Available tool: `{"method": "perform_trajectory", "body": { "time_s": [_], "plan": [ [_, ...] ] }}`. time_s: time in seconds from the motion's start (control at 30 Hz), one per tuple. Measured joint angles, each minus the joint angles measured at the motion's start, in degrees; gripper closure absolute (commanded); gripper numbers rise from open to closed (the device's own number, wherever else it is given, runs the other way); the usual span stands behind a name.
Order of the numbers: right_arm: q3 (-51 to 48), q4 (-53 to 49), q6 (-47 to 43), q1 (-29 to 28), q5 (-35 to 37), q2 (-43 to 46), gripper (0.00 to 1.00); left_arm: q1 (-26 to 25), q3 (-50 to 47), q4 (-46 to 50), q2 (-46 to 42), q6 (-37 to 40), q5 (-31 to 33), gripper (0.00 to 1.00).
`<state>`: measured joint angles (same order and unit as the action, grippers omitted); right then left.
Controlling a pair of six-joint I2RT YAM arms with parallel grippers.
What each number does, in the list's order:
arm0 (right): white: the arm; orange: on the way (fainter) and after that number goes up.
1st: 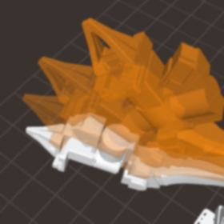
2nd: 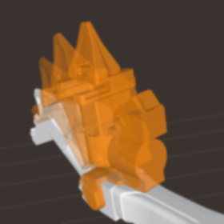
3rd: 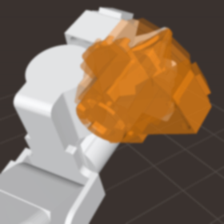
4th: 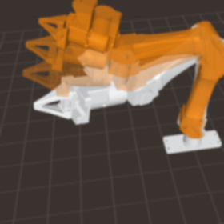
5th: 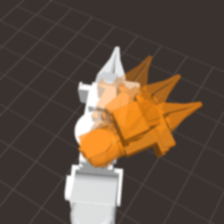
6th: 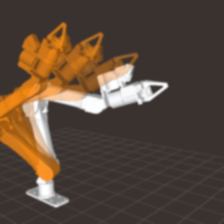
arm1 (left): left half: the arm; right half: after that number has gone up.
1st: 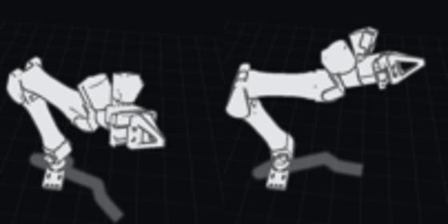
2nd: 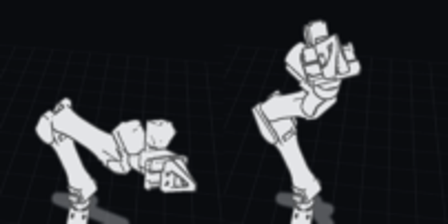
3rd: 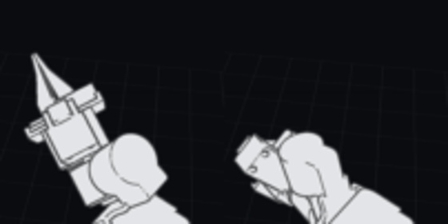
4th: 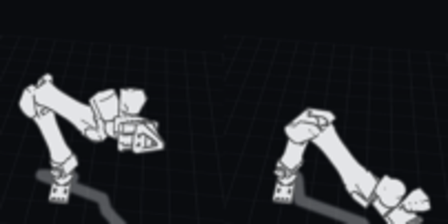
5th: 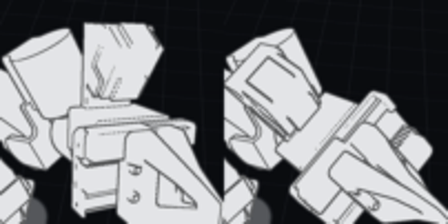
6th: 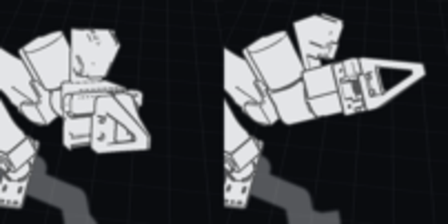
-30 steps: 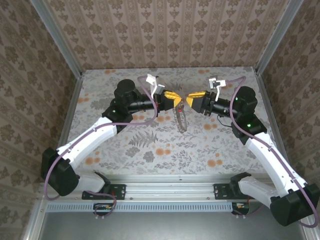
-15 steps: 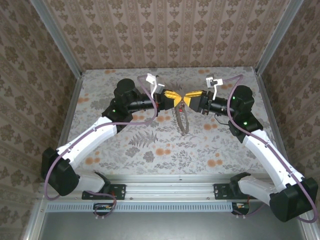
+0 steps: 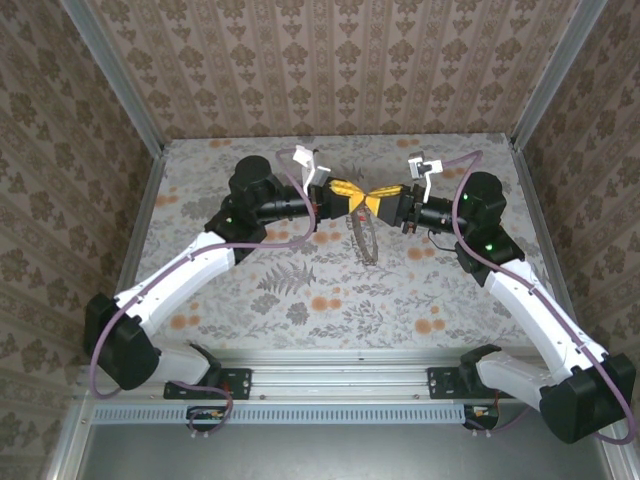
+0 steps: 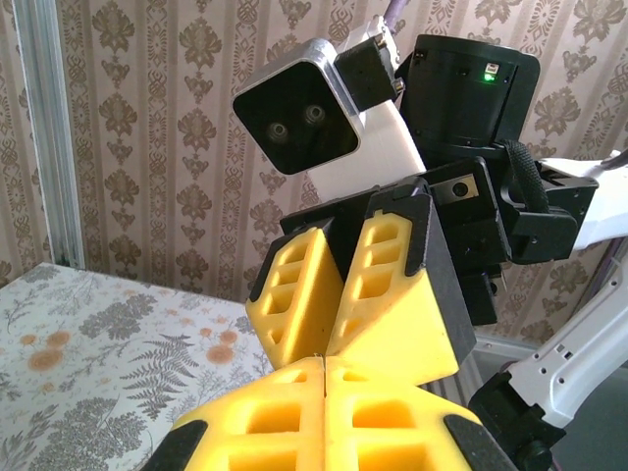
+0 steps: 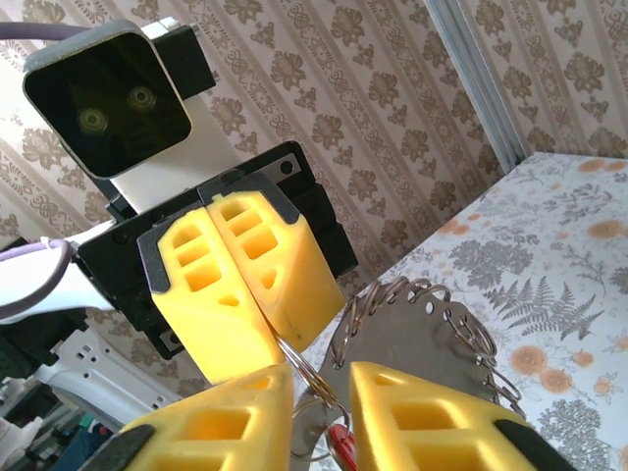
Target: Put the keys on the keyring
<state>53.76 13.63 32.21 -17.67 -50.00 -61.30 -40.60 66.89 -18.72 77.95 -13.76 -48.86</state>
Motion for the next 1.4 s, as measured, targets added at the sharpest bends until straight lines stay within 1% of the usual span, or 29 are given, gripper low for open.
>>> {"method": "perform_trajectory", "body": {
  "time_s": [0.1, 0.2, 0.23, 0.33, 0.37, 0.4, 0.43, 0.5, 0.57, 0.67, 0.77, 0.87, 1.1, 1.2, 1.4],
  "plan": [
    [0.00, -0.04, -0.02, -0.02, -0.22, -0.33, 0.86, -0.20, 0.00, 0.02, 0.22, -0.02, 0.04, 1.00],
    [0.00, -0.04, -0.20, -0.02, -0.74, -0.39, 0.97, -0.15, 0.13, 0.02, 0.22, -0.20, 0.37, 1.00],
    [0.00, 0.00, 0.07, 0.00, -1.05, -0.39, 1.00, -0.09, 0.26, 0.07, 0.24, -0.24, 0.55, 1.00],
    [0.15, -0.37, -0.50, -0.02, -1.03, -0.39, 1.00, 0.09, 1.11, 1.36, 0.66, -0.24, 0.70, 1.00],
    [0.37, -1.14, -0.94, 0.00, -0.87, -0.39, 1.00, 0.13, 1.53, 2.29, 0.76, -0.20, 0.87, 0.96],
    [0.83, -2.54, -1.68, -0.02, -0.59, -0.39, 1.00, 0.13, 2.21, 4.02, 0.85, 0.04, 1.16, 0.89],
    [1.49, -4.35, -2.60, -0.02, -0.13, -0.39, 1.00, 0.13, 2.95, 5.99, 0.85, 0.52, 1.51, 0.85],
    [3.80, -9.75, -5.42, -0.22, 0.83, -0.44, 1.00, 0.26, 4.33, 9.57, 0.83, 2.10, 2.43, 0.78],
    [6.47, -15.52, -8.52, -0.31, 2.49, -0.57, 1.00, 0.94, 5.46, 12.81, 0.42, 3.91, 3.13, 0.67],
    [11.43, -25.14, -13.86, -0.33, 5.57, -1.62, 1.00, 3.17, 6.21, 17.99, -1.42, 6.58, 4.04, 0.61],
    [16.59, -34.12, -18.86, -0.66, 8.59, -3.96, 1.00, 5.42, 8.22, 23.96, -3.10, 9.42, 4.37, 0.60],
    [22.01, -43.28, -23.74, -2.14, 12.09, -7.30, 1.00, 6.62, 10.69, 28.74, -4.02, 12.35, 4.22, 0.58],
    [34.86, -62.29, -35.41, -8.48, 21.05, -14.53, 1.00, 8.26, 13.25, 37.59, -3.96, 17.31, 1.42, 0.57],
    [38.40, -66.97, -38.82, -9.64, 23.08, -15.89, 1.00, 8.50, 13.25, 40.28, -3.30, 18.56, -0.33, 0.57],
    [40.57, -71.41, -42.66, -9.66, 22.45, -16.35, 1.00, 8.35, 14.99, 44.94, -0.35, 19.89, -4.50, 0.56]
  ]
}}
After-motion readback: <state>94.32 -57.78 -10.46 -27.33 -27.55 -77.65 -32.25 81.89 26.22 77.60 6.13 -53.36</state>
